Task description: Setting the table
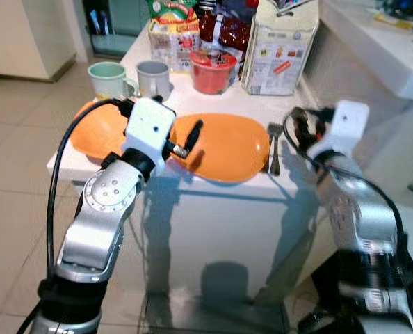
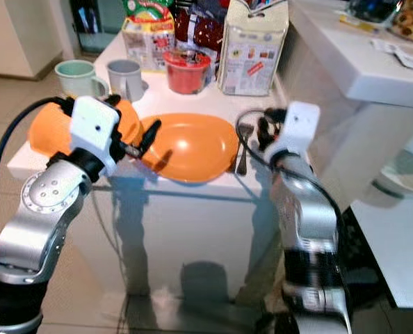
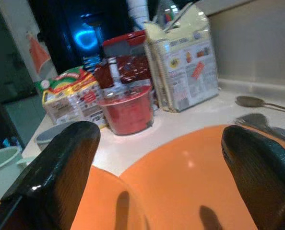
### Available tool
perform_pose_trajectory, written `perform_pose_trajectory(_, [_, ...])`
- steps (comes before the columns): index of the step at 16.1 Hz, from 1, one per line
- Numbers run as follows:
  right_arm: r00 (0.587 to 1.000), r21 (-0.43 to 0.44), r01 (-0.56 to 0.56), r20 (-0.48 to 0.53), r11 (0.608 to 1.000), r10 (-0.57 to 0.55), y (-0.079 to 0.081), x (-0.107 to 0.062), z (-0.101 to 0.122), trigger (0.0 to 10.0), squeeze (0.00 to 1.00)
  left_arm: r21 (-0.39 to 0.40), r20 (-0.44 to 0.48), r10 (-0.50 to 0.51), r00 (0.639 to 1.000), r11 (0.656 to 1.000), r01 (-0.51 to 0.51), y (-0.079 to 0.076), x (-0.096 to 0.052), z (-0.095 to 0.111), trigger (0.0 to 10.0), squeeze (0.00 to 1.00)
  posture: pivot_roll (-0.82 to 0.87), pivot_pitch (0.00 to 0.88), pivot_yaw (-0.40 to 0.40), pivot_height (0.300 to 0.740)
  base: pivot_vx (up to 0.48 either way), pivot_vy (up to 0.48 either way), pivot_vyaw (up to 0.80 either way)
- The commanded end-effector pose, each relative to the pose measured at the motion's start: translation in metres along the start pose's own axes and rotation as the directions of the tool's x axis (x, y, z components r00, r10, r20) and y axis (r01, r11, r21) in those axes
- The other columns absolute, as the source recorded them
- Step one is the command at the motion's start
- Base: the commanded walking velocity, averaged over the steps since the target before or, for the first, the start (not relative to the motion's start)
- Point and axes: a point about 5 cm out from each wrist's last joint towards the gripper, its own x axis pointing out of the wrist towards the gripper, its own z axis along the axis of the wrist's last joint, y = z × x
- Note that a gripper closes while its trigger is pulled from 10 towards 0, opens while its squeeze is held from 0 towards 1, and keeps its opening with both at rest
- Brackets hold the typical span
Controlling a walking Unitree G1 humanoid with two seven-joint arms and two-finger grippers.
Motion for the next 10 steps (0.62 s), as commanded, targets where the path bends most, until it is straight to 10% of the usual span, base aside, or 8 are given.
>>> perform_pose_trajectory(1, [0.999, -0.006, 0.028, -0.021, 1.0, -0.028, -0.006, 0.003, 0.0, 10.0, 1.0, 0.003, 0.009, -0.047, 0.999, 0.999, 0.046, -0.006, 0.0, 0.004, 10.0, 0.0, 0.05, 0.0, -0.06, 0.74, 0.0, 0.0, 0.0])
perform_pose_trajectory(9, [0.972, 0.032, -0.022, -0.233, 0.999, 0.029, 0.004, 0.059, -0.009, 10.0, 1.0, 0.0, -0.009, -0.151, 0.988, 0.988, 0.152, -0.016, -0.003, 0.006, 10.0, 0.0, 0.06, 0.0, -0.062, 0.74, 0.0, 0.0, 0.0])
perform_pose_trajectory(10, [0.972, 0.082, -0.05, -0.224, 0.995, 0.067, 0.011, 0.065, -0.003, 10.0, 0.59, 0.004, -0.01, -0.138, 0.99, 0.99, 0.138, -0.015, -0.004, 0.006, 10.0, 0.0, 0.07, 0.0, -0.066, 0.74, 0.0, 0.0, 0.0])
